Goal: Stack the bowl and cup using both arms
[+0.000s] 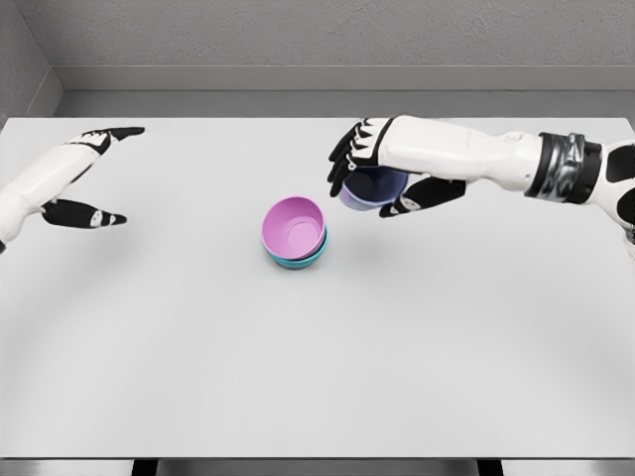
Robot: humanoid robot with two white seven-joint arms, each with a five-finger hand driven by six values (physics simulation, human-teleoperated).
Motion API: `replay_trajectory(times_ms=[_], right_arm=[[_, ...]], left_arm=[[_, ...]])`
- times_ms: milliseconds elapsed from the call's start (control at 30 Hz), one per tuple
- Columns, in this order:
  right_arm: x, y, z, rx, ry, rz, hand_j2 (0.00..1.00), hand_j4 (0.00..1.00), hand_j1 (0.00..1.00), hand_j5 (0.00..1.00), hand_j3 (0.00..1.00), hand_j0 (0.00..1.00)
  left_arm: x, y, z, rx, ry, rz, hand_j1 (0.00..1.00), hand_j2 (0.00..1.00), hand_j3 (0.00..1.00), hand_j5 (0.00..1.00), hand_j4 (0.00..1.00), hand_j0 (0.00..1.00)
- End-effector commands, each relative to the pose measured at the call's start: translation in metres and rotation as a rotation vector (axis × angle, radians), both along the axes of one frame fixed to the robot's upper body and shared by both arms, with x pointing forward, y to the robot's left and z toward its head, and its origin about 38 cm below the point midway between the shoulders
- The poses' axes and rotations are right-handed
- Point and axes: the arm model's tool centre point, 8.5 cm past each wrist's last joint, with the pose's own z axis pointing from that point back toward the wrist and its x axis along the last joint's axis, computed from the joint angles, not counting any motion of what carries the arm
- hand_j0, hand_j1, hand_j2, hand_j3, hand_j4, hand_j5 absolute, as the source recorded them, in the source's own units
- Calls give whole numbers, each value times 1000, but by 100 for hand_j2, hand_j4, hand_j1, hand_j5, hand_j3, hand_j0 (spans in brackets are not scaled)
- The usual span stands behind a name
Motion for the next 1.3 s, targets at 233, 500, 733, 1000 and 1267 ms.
replay_trajectory(times_ms=[233, 500, 733, 1000, 1267], right_arm=[[-3, 27, -4, 26, 15, 60, 60, 60, 60, 60, 60, 60], [-5, 41, -6, 36, 19, 92, 61, 61, 61, 61, 61, 61], [-6, 58, -12, 27, 22, 119, 61, 61, 61, 61, 61, 61], [-1, 70, -25, 15, 42, 120, 62, 62, 62, 62, 62, 62], [4, 80, -36, 9, 61, 116, 62, 62, 62, 62, 62, 62]], left_arm=[[0, 0, -2, -32, -2, 10, 100, 100, 100, 100, 100, 100], [0, -1, -4, -39, -1, 11, 100, 100, 100, 100, 100, 100], [1, -1, -7, -45, 5, 15, 100, 100, 100, 100, 100, 100], [2, 1, -11, -50, 18, 22, 100, 100, 100, 100, 100, 100], [3, 1, -10, -51, 17, 22, 100, 100, 100, 100, 100, 100]])
